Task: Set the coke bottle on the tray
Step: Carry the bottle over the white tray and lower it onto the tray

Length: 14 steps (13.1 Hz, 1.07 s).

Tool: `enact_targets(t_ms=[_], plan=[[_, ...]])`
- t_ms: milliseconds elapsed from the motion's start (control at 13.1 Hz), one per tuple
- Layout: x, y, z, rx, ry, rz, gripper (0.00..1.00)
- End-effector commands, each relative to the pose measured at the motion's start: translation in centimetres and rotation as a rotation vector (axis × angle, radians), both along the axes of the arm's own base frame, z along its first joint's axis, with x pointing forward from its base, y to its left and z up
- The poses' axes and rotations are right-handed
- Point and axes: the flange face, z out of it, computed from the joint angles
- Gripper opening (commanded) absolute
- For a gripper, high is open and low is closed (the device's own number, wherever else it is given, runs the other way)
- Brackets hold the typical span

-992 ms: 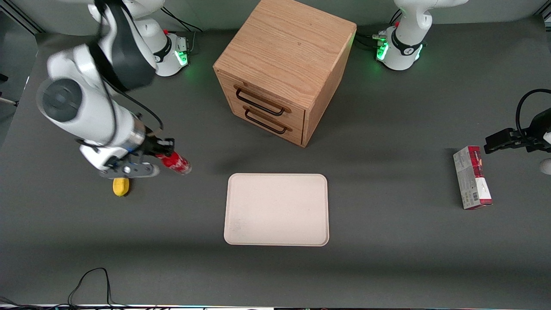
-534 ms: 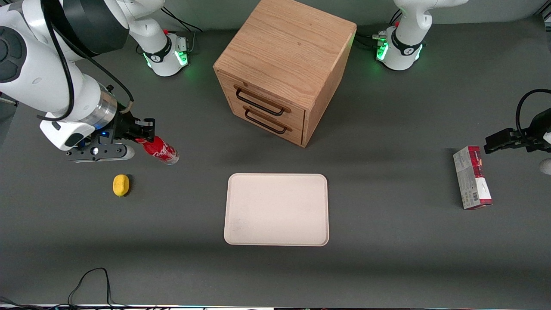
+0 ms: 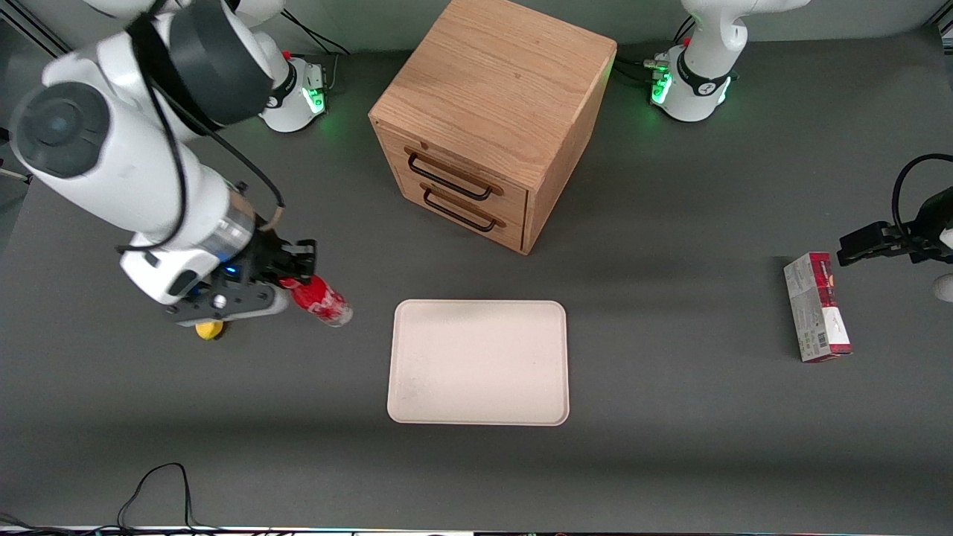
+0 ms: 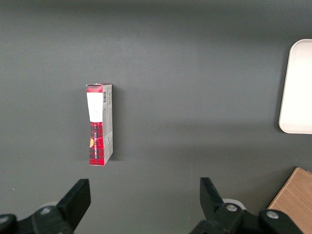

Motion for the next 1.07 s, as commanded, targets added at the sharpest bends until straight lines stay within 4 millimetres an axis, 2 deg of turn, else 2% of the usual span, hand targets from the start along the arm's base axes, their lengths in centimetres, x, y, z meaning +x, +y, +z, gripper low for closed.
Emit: enact_targets(t_ms=[0,229,458,610,839,992], plan=[[0.1,4.0,0.1,0.014,-0.054,0.037,0.0],[1.6,5.2,-3.9,0.004,-0.048,0.053,0.0],[4.4,6.0,-11.6,-0.024,-0.038,0.051,0.0],[5.6,6.0,-15.5,-0.028,-0.029,0.044,0.0],[6.5,6.3,-20.2,-0.036,-0.016,0.041,0.0],[6.9,6.5,-22.6,-0.035,-0.016,0.038,0.0]])
